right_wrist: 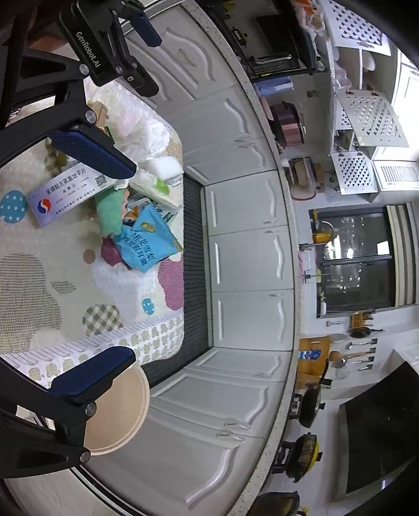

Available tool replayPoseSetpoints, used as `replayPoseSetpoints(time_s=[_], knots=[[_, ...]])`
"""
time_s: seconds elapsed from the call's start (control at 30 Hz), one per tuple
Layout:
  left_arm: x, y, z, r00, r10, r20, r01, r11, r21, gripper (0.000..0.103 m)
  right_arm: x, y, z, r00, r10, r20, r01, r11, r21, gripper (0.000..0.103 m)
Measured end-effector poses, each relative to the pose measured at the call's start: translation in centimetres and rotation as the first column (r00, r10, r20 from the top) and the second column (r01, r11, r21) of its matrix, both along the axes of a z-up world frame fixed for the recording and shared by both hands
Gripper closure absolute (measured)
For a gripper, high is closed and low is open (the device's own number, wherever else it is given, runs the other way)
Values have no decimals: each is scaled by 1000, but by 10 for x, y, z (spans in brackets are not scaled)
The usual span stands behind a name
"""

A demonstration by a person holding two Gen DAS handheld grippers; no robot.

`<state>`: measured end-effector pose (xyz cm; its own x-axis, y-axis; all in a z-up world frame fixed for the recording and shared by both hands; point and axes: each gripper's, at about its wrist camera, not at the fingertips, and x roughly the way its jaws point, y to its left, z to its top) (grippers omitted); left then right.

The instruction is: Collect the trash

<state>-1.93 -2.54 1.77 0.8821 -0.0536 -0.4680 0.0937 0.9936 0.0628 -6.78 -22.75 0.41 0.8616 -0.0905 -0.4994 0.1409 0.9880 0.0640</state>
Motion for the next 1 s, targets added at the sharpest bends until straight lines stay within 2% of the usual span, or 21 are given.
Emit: replayPoseSetpoints(time_s=[0.13, 0.53, 0.73, 1.0], knots=[[-7, -11, 5, 1000, -12, 20, 12, 1000, 3, 0, 1, -3, 1, 1000, -5, 11, 5, 1000, -1, 0], [-5, -8, 9, 999, -38, 34, 40, 998, -49, 1, 0, -16, 11, 998, -40, 48, 40, 999, -7, 0], [-5, -6, 15, 998, -49, 45, 52, 998, -48, 1, 1, -18, 15, 997, -46, 59, 47, 999, -16, 0], [0, -3, 16, 998, -60, 23, 62, 995, -82, 1, 1, -18, 21, 996, -46, 78, 48, 999, -26, 0]])
